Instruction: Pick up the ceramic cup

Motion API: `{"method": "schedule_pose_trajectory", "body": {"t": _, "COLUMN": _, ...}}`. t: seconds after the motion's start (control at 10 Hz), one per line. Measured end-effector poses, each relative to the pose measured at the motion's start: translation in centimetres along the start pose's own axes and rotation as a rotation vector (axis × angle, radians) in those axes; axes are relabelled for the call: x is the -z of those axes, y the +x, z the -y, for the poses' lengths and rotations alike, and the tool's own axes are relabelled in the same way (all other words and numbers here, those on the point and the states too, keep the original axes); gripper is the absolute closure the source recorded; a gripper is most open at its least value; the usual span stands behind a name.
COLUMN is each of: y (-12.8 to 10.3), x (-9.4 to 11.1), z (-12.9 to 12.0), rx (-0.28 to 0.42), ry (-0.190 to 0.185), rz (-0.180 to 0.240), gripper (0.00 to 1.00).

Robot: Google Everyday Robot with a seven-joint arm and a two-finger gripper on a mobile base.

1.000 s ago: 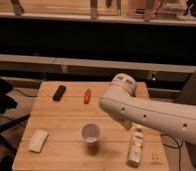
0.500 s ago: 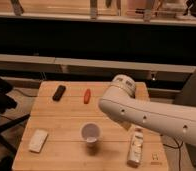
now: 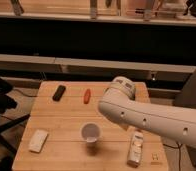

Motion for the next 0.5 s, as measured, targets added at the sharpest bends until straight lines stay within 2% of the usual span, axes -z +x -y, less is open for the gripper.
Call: {"method": "schedule_pose_trajectory", "body": {"t": 0.5, "y": -0.75, "x": -0.50, "z": 0.25, "rx": 0.070, "ry": 0.023, "rz": 0.015, "gripper": 0.20}}
